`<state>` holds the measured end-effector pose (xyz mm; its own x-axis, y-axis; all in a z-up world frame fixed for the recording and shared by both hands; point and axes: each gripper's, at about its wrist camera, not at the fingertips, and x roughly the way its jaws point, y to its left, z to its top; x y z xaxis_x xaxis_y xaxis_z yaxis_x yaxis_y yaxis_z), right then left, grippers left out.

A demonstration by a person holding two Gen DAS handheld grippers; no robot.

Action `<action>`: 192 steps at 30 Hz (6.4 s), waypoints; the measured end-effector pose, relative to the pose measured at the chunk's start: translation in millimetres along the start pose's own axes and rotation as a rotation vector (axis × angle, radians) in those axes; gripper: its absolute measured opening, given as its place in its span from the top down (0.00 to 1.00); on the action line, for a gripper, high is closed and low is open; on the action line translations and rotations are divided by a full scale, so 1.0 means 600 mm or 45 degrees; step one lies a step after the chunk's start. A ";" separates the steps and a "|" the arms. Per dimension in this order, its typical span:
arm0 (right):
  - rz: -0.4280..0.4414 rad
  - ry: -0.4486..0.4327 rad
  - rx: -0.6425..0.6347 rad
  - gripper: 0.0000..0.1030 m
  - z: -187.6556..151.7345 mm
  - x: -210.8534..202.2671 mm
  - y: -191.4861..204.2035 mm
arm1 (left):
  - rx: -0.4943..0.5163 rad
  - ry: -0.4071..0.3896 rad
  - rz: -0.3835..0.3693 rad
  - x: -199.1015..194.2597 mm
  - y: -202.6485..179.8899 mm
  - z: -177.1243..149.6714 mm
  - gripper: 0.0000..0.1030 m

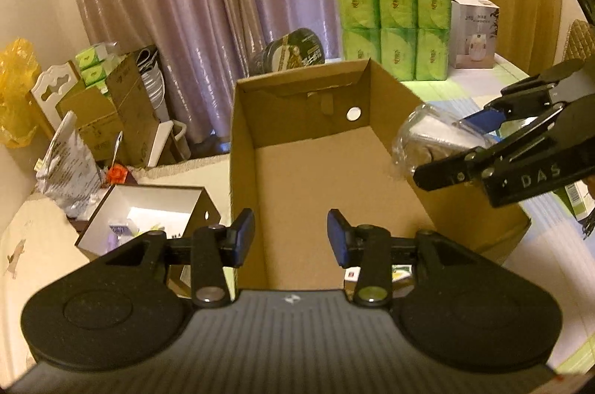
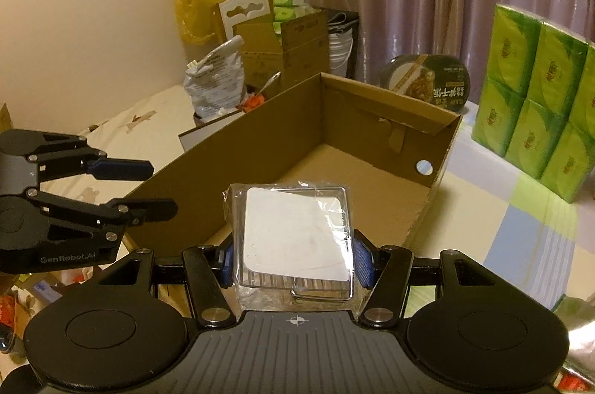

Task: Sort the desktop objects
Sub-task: 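Open the left gripper over the cardboard box while the right gripper drops the pad inside, then move both grippers back over the remaining table items, then grasp the white-green Mecobalamin box with the left gripper while the right gripper grasps the black cable, then carry the Mecobalamin box with the left gripper while the right gripper carries the cable to the cardboard box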

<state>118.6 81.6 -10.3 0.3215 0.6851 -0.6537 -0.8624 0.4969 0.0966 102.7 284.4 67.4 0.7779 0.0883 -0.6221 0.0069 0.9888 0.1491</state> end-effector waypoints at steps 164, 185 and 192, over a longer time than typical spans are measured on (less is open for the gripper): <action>0.098 0.516 -0.089 0.90 -0.383 -0.223 -0.272 | 1.101 0.195 -0.698 0.117 -0.546 -0.068 0.32; -0.050 0.429 -0.107 0.85 -0.422 -0.263 -0.227 | 0.953 0.253 -0.692 0.137 -0.554 -0.041 0.26; -0.068 0.404 -0.058 0.86 -0.424 -0.267 -0.229 | 0.859 0.373 -0.689 0.167 -0.544 -0.029 0.28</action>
<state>86.0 -231.6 -110.0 0.2346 0.4548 -0.8591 -0.8665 0.4984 0.0273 167.7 -27.5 -56.9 0.3713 -0.2492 -0.8944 0.7621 0.6321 0.1402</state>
